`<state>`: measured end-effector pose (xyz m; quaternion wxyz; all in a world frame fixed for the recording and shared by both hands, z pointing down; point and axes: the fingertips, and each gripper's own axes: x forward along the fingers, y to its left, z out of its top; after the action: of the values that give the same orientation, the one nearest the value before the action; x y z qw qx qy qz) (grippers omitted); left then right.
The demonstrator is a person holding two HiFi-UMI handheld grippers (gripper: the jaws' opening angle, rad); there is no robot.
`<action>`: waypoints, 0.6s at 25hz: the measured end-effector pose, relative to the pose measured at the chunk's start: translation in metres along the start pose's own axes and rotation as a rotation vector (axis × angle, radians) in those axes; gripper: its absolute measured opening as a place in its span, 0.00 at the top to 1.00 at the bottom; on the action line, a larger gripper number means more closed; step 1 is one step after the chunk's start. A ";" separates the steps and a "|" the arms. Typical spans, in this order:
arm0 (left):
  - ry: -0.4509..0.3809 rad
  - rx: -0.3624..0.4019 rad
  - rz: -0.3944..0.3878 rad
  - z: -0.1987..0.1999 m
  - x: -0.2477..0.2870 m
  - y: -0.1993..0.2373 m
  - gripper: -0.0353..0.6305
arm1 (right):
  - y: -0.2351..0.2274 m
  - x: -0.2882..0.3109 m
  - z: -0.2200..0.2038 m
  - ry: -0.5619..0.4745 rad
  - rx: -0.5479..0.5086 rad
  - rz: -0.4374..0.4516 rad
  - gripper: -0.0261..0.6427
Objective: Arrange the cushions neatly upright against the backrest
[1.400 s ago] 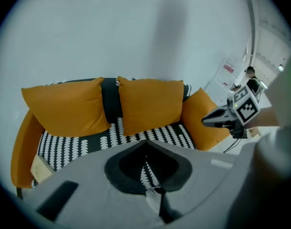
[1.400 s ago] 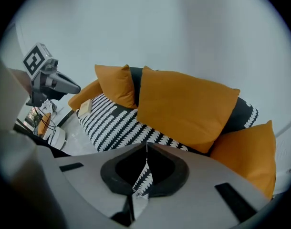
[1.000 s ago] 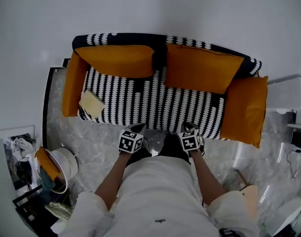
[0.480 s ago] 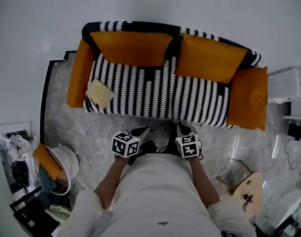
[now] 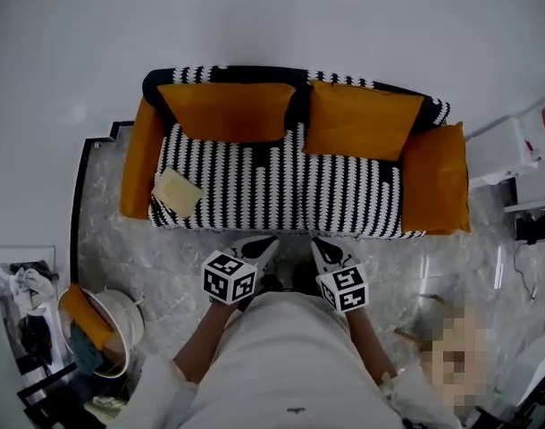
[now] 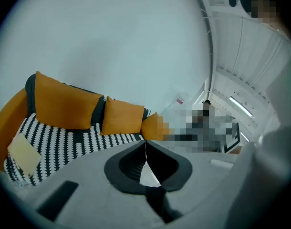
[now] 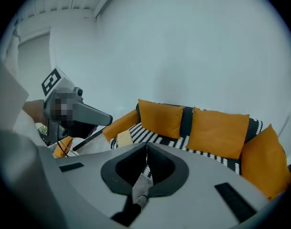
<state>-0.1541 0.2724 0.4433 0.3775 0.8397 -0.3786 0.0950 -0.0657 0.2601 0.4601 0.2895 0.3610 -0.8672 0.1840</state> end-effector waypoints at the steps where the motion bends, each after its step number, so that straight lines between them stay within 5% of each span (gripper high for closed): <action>1: -0.001 0.016 -0.009 0.000 0.000 -0.007 0.93 | 0.003 -0.004 0.000 -0.007 0.000 -0.006 0.95; 15: 0.033 0.101 0.000 -0.031 -0.013 -0.029 0.93 | 0.058 -0.020 -0.011 -0.023 -0.083 0.129 0.95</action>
<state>-0.1381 0.3138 0.4426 0.3408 0.8560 -0.3671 0.1281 -0.0930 0.3150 0.4492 0.2819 0.2940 -0.8988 0.1622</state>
